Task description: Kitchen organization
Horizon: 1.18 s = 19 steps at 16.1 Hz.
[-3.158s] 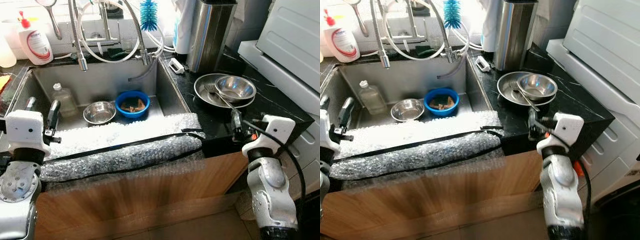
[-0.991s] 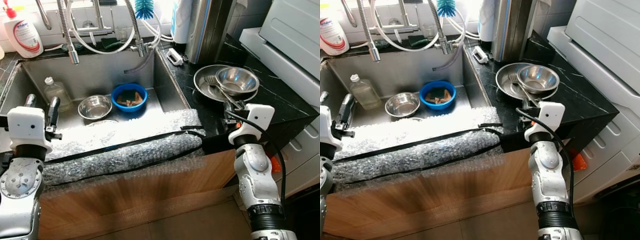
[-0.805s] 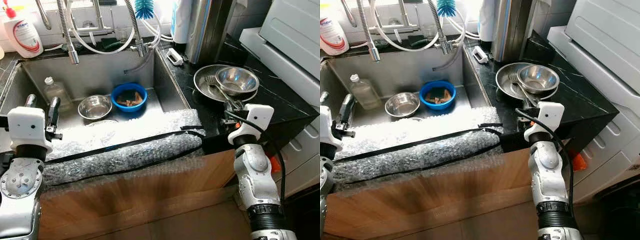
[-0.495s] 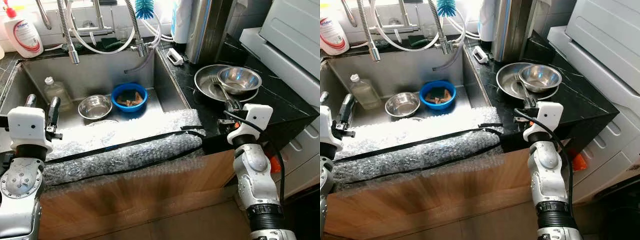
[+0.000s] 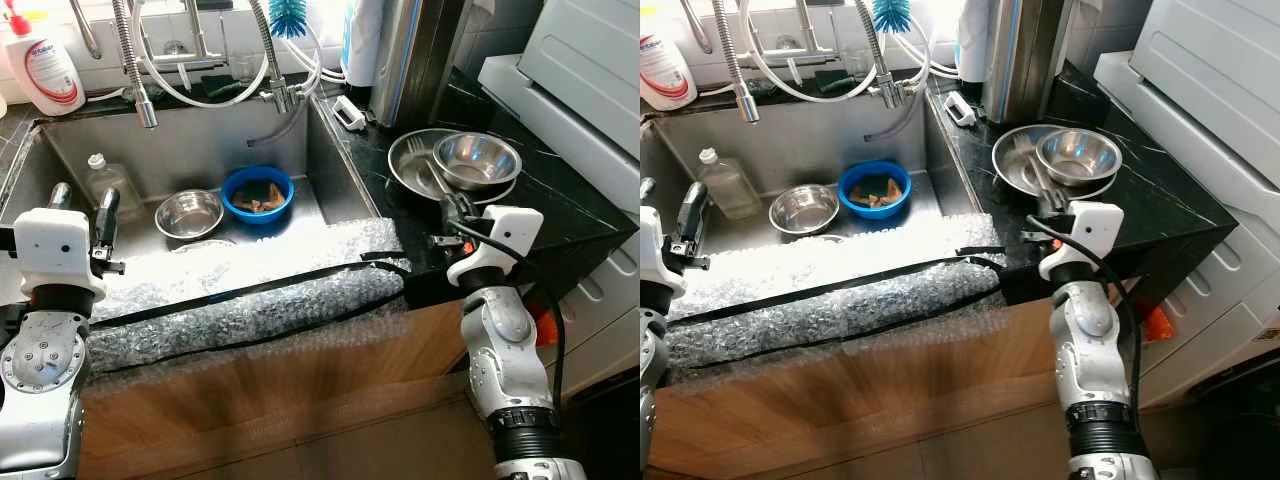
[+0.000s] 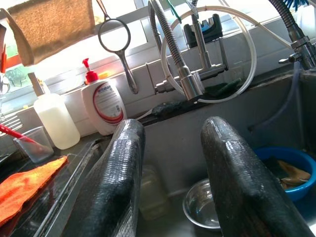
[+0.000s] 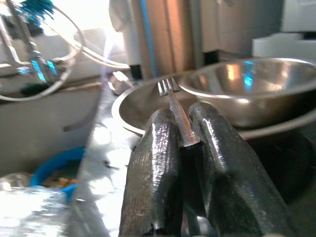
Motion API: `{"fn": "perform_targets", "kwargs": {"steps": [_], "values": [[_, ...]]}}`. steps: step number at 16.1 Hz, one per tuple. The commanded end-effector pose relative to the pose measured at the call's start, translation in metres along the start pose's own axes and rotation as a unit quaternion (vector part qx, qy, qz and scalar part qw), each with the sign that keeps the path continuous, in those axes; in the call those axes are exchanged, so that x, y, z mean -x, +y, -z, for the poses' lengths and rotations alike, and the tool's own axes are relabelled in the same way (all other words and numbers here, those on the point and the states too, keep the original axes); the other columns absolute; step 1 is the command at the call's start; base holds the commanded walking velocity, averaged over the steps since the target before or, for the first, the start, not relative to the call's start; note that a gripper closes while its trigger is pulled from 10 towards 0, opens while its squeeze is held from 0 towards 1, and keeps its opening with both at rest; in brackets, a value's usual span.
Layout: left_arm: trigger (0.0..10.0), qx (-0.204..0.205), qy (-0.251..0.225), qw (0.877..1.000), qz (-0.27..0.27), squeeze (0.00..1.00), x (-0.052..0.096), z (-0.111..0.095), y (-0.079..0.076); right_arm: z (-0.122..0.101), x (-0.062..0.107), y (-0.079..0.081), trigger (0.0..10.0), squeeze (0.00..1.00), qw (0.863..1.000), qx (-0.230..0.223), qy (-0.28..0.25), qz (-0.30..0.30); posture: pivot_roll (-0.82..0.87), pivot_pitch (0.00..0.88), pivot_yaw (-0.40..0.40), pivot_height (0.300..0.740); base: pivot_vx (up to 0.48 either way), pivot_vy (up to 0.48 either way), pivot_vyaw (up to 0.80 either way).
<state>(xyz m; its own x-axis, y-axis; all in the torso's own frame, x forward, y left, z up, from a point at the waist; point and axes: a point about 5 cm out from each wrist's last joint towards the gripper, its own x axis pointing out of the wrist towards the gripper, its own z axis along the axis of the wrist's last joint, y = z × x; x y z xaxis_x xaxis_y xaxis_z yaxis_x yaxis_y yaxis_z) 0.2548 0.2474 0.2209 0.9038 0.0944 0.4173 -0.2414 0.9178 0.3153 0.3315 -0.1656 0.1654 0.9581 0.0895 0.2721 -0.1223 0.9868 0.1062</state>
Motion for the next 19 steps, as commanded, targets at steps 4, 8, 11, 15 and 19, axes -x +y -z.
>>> {"fn": "perform_targets", "kwargs": {"steps": [4,8,11,15,19], "values": [[10.0,-0.007,-0.003,1.0,-0.011,0.0,0.0,-0.002,0.002,-0.02,-0.006,0.008,10.0,0.0,0.998,-0.008,-0.05,-0.026,0.06,0.11,-0.034,0.74,0.0,0.0,0.0],[10.0,0.002,-0.011,1.0,-0.009,0.0,-0.004,-0.006,0.0,-0.035,-0.009,0.008,10.0,0.0,0.996,0.002,-0.079,-0.032,0.06,0.111,-0.034,0.74,0.0,0.0,0.0],[10.0,0.016,-0.006,0.999,0.027,0.0,-0.007,-0.007,-0.01,-0.042,-0.01,0.016,10.0,0.0,0.993,-0.006,-0.088,-0.072,0.06,0.111,-0.033,0.74,0.0,0.0,0.0],[10.0,0.039,-0.016,0.998,0.053,0.0,-0.015,-0.017,-0.013,-0.048,-0.004,0.025,10.0,0.0,0.986,-0.016,-0.091,-0.139,0.06,0.119,-0.034,0.74,0.0,0.0,0.0],[10.0,0.212,-0.006,0.971,0.109,0.0,-0.026,-0.035,-0.03,-0.057,0.005,0.025,10.0,0.0,0.975,-0.061,-0.093,-0.193,0.06,0.118,-0.032,0.74,0.0,0.0,0.0]]}}
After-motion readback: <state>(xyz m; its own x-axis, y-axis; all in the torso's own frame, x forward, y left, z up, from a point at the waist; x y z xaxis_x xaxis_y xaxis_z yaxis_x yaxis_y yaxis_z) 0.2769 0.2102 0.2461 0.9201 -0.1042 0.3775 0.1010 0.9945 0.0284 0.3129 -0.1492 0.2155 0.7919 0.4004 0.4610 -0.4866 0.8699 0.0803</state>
